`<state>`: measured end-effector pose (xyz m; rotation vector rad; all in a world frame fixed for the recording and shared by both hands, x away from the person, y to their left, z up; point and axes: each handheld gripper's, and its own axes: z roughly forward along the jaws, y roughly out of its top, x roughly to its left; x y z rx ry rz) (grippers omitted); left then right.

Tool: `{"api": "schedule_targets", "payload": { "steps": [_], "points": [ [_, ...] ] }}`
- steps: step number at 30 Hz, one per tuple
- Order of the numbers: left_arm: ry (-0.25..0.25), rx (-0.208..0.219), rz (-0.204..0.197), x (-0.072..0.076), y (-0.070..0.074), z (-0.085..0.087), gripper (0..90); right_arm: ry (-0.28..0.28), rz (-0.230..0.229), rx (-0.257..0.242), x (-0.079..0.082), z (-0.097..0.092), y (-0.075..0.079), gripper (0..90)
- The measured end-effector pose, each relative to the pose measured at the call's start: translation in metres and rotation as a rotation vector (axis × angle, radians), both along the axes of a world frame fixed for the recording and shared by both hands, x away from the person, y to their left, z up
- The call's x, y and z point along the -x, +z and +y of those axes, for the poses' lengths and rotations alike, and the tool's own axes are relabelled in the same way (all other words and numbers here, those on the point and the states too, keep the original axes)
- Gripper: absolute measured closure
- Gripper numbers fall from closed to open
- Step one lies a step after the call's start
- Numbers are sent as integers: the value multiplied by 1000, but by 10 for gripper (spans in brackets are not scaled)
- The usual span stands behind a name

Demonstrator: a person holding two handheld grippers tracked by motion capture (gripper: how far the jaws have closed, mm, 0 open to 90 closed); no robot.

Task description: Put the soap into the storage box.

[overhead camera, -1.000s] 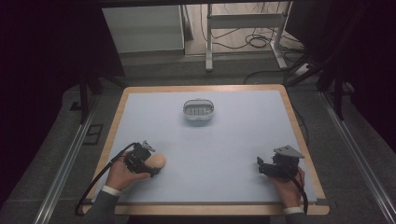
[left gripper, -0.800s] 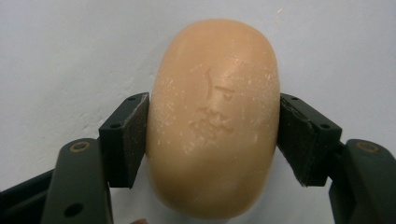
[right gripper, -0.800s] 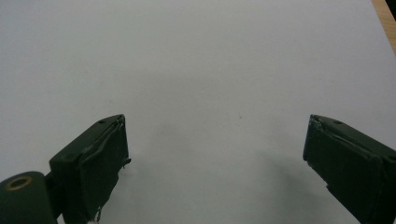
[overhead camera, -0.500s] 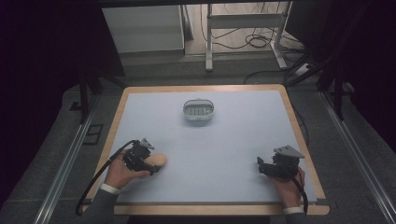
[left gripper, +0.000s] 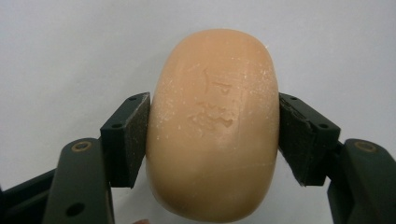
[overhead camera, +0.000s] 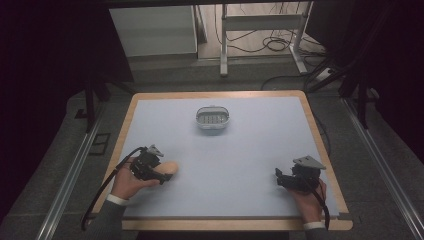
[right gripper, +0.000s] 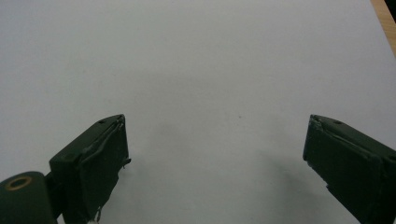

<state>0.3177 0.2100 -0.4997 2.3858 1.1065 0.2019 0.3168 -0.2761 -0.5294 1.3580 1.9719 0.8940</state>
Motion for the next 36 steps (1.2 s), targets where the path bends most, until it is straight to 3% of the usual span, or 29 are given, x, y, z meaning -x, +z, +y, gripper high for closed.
{"api": "schedule_targets", "payload": {
  "steps": [24, 36],
  "points": [
    [-2, 38, -46, -7, 17, 0, 320, -2, 3, 0, 0, 0, 0, 66],
    [-7, 32, -64, -11, 26, -1, 321, -3, 0, -5, 0, 0, 0, 66]
  ]
}}
